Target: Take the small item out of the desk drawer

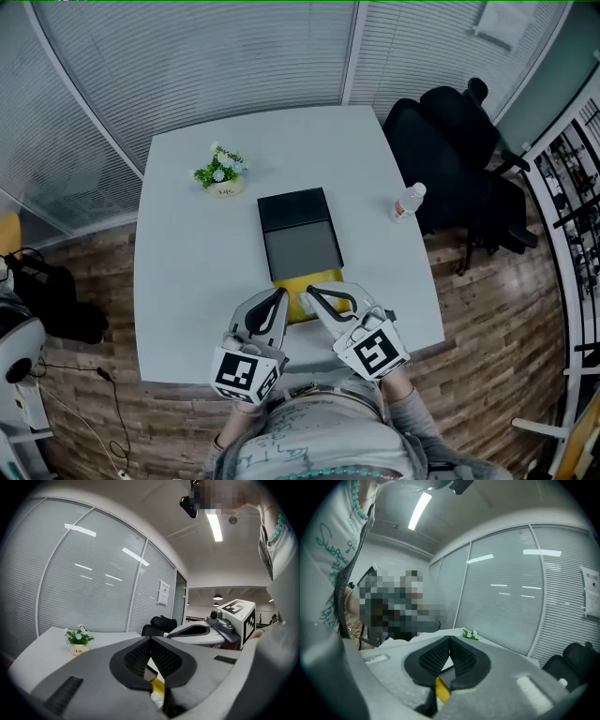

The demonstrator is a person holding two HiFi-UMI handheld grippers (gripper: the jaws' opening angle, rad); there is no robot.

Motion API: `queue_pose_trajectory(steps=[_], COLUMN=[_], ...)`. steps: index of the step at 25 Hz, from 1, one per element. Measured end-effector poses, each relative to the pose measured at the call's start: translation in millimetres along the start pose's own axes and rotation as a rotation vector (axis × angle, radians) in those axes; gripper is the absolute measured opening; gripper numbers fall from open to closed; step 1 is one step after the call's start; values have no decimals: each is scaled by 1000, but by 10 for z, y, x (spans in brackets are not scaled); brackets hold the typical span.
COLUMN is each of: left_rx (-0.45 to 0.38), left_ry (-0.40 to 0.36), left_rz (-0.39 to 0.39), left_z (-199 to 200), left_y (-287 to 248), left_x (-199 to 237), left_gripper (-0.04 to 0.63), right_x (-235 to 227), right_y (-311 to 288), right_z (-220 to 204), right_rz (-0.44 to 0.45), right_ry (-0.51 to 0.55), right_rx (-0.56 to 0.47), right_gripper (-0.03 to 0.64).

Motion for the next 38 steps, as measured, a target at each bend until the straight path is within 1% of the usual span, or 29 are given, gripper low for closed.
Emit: queue_pose_trajectory(steps=[2, 5, 9, 15, 19, 23, 28, 32, 34, 36, 38], left_rx=[-5, -7, 9, 15, 24, 32, 39, 48, 54, 58, 59], left_ry=[-2, -2, -10, -18, -19, -19, -12, -5, 2, 12, 20], left_rz=[9, 14, 24, 51, 74, 102, 124, 130, 134, 137, 136], left_z=[4, -3, -22, -29, -28, -34, -40, -57, -73, -88, -101], left_y=[12, 14, 37, 142, 194, 261, 373, 425, 465, 491, 495], left_x=[-14, -28, -40, -18, 20, 89, 150, 187, 207, 223, 243], left_gripper=[-3, -3, -3, -3, -3, -3, -3, -3, -3, -3, -3], right_x=[-9, -40, -74, -79, -83, -60, 27, 93, 137, 171, 181], right_y=[8, 24, 34, 58, 67, 29, -50, -86, -100, -117, -141], right_z=[-7, -55, -235, -476, -665, -914, -1273, -1559, -1670, -1772, -1880], right_rz=[11, 19, 47, 94, 141, 209, 311, 414, 463, 507, 538], right_ry=[4, 10, 98, 111, 181, 260, 278, 318, 316, 284, 243], right_rx=[8, 55, 104, 180, 258, 353, 460, 580, 631, 666, 693], right_gripper=[3, 3, 3, 3, 3, 3, 3, 3, 3, 5, 40])
Point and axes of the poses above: the fingertips, and each gripper's own axes: y backward along the fingers, x to its left, z out of its top, the point moved 7 cm from there along y, backward along the fingers, and after that the axes turned 15 degrees about -x, right-handed, at the moved point
